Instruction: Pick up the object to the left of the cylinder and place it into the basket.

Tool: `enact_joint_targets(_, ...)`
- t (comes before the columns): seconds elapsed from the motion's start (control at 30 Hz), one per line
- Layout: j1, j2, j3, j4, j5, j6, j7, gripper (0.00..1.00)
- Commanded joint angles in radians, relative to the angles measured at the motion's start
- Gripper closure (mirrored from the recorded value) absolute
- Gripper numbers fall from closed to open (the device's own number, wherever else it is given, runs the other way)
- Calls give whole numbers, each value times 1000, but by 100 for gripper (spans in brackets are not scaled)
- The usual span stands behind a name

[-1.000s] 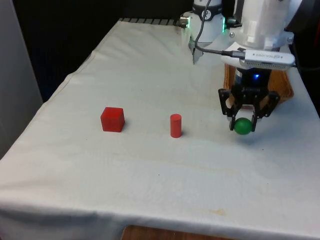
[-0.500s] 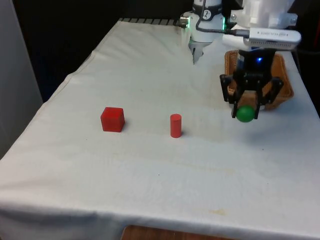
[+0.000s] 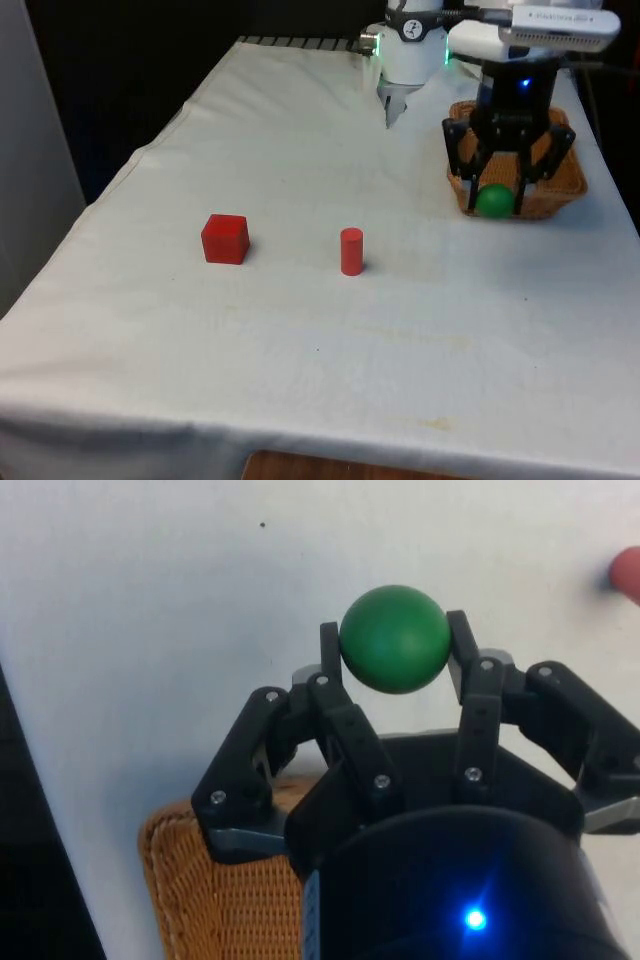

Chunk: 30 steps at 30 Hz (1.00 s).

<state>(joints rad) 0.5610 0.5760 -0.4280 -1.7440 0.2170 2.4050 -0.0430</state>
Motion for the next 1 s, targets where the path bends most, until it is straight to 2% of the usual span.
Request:
enact_joint_targets(0.0, 8, -13, -9, -5, -15, -12, 12, 100)
enact_joint_targets(0.17, 14, -41, -10, -15, -29, -32, 19, 100)
enact_joint_targets(0.2, 2, -28, -1, -3, -16, -31, 7, 100)
enact_joint_targets(0.23, 15, -47, -10, -19, -32, -36, 21, 100)
enact_joint_targets(0.47, 23, -117, -5, -77, -64, -50, 35, 100)
enact_joint_targets(0.5, 14, -108, 2, -66, -53, -52, 24, 100)
enact_joint_targets(0.53, 25, -125, -5, -85, -67, -50, 36, 100)
enact_joint_targets(0.73, 32, -176, -1, -142, -87, -44, 46, 100)
enact_joint_targets(0.77, 24, -175, 7, -138, -80, -52, 38, 100)
enact_joint_targets(0.8, 34, -191, 1, -160, -93, -42, 50, 100)
enact_joint_targets(0.97, 38, -237, 8, -217, -111, -32, 61, 100)
